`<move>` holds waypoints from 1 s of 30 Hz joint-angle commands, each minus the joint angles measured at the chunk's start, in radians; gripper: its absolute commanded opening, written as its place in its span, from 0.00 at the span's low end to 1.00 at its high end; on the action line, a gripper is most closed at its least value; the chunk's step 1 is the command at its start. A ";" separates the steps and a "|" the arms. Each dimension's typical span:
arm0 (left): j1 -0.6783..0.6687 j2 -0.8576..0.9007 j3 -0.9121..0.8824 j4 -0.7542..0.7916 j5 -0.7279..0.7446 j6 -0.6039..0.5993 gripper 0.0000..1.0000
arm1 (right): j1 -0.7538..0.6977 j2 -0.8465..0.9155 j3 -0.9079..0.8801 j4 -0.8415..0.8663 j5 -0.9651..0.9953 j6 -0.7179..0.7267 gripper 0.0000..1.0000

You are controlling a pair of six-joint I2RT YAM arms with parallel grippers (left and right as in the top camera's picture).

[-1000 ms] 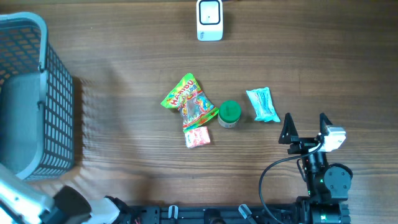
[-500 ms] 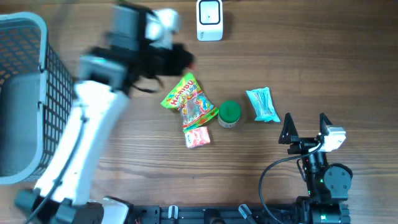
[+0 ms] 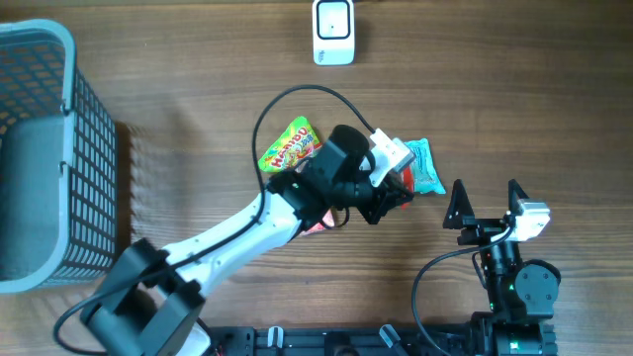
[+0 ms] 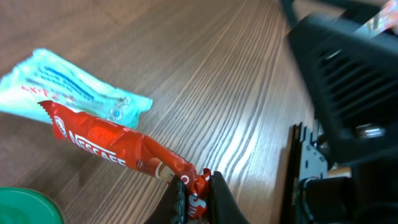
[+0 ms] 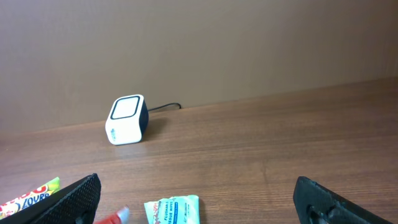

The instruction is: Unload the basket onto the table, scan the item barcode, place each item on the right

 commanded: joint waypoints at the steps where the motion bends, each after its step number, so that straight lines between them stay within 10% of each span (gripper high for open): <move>1: -0.016 0.057 -0.007 0.019 0.016 0.014 0.52 | 0.008 -0.004 -0.001 0.003 0.011 0.010 1.00; 2: -0.016 0.051 -0.007 0.040 0.017 -0.013 0.95 | 0.008 -0.004 -0.001 0.003 0.011 0.010 1.00; 3: -0.016 0.030 0.003 0.048 0.016 -0.032 1.00 | 0.008 -0.004 -0.001 0.003 0.011 0.010 1.00; 8: -0.002 -0.077 0.060 0.024 -0.105 -0.030 1.00 | 0.008 -0.004 -0.001 0.003 0.011 0.010 1.00; 21: 0.119 -0.488 0.386 -0.146 -1.226 -0.092 1.00 | 0.008 -0.004 -0.001 0.003 0.011 0.010 1.00; 30: 0.129 -0.513 0.651 0.012 -1.635 0.633 1.00 | 0.008 -0.004 -0.001 0.003 0.011 0.010 1.00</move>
